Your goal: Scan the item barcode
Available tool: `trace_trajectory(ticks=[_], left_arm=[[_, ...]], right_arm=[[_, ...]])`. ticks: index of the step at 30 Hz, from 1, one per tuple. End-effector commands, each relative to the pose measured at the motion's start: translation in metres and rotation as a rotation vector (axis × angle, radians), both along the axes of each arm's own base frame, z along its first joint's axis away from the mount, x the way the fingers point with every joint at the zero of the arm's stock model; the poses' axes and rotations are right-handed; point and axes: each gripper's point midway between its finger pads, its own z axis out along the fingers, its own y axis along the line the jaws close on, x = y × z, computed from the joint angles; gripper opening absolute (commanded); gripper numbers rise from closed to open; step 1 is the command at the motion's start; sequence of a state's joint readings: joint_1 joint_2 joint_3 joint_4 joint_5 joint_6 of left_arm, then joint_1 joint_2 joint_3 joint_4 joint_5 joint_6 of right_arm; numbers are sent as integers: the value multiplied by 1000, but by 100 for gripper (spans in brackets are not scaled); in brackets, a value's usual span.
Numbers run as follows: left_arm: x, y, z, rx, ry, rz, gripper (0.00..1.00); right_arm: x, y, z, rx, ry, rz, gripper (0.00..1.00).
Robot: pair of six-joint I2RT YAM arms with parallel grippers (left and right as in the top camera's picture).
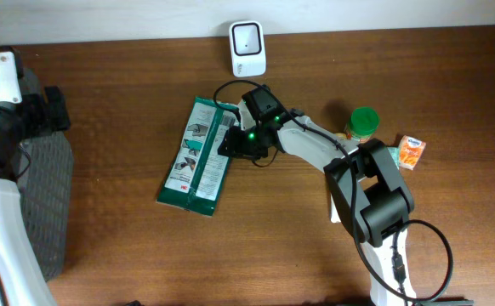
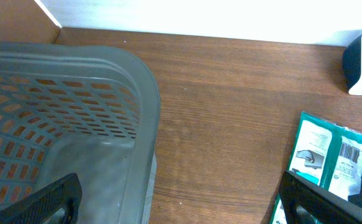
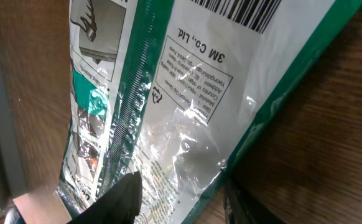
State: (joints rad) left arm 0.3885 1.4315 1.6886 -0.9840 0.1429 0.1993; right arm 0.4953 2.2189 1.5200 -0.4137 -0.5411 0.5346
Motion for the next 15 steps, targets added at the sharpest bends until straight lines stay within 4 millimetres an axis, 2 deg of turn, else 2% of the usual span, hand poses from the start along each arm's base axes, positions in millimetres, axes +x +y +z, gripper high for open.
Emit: trace_trajectory(ticks=[1, 5, 8, 15], left_arm=[[0, 1, 2, 9, -4, -11, 99], [-5, 5, -2, 22, 22, 15, 99], [2, 1, 3, 9, -14, -12, 99], [18, -61, 32, -212, -178, -312, 99]], right_arm=[[-7, -10, -24, -49, 34, -1, 42], [-6, -13, -24, -42, 46, -7, 42], [-4, -16, -22, -28, 49, -7, 42], [-5, -15, -20, -7, 54, 7, 47]])
